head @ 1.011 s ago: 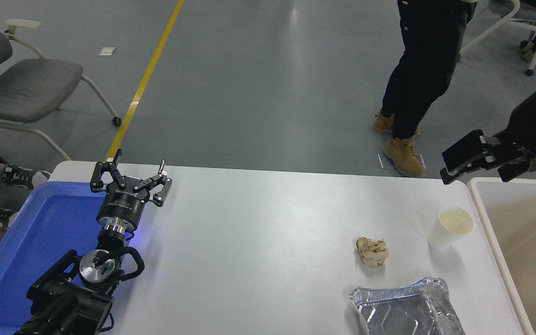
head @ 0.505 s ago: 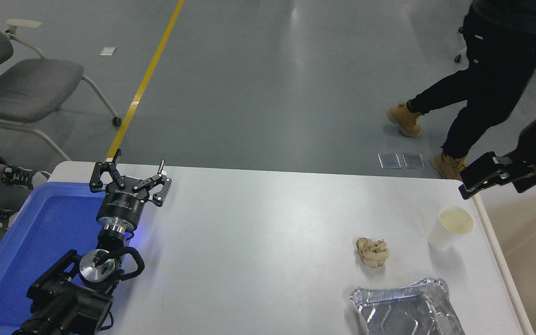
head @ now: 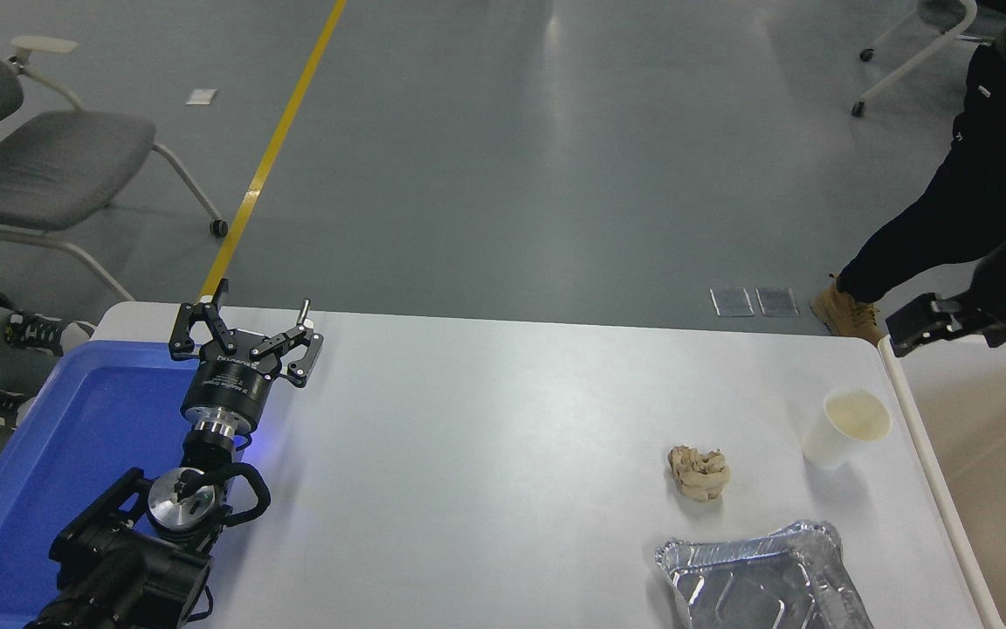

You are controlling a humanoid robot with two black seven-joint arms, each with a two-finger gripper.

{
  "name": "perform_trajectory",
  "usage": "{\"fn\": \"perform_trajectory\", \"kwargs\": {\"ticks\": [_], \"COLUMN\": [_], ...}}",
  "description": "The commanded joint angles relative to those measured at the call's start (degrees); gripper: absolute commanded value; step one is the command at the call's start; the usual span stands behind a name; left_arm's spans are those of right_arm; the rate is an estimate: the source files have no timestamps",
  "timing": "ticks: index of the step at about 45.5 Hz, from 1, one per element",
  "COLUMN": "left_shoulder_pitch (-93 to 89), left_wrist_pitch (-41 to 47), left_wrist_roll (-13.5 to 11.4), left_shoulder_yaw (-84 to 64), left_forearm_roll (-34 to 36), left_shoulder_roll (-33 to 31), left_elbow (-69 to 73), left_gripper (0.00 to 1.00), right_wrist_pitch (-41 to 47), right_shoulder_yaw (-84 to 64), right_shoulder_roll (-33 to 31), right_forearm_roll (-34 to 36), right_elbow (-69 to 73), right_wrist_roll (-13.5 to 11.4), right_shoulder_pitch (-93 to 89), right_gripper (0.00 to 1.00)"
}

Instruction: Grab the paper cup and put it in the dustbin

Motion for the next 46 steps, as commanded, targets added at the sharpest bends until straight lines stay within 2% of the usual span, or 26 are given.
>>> {"fn": "perform_trajectory", "kwargs": {"ticks": [1,14,46], "left_shoulder_pitch": [0.00,0.00,0.00], "left_wrist_pitch": [0.00,0.00,0.00], "left_wrist_roll": [0.01,0.01,0.01], "left_shoulder_yaw": [0.06,0.06,-0.02], "left_forearm_roll": [0.00,0.00,0.00], "left_shoulder_roll": [0.01,0.01,0.01], "left_elbow": [0.00,0.00,0.00], "left_gripper": [0.99,0.99,0.99], "right_wrist_pitch": [-13.51,-18.26,-19.93], "right_shoulder_yaw": [1.76,2.64,6.42], "right_shoulder_roll": [3.71,6.88,10.04], "right_forearm_roll": [-1.42,-0.55,-0.19], "right_elbow": [-8.75,-12.54,-15.61], "right_wrist_roll": [0.07,0.15,0.42], "right_shoulder_pitch": [-14.68,-19.26,-26.55], "right_gripper": [1.00,1.00,0.98]}}
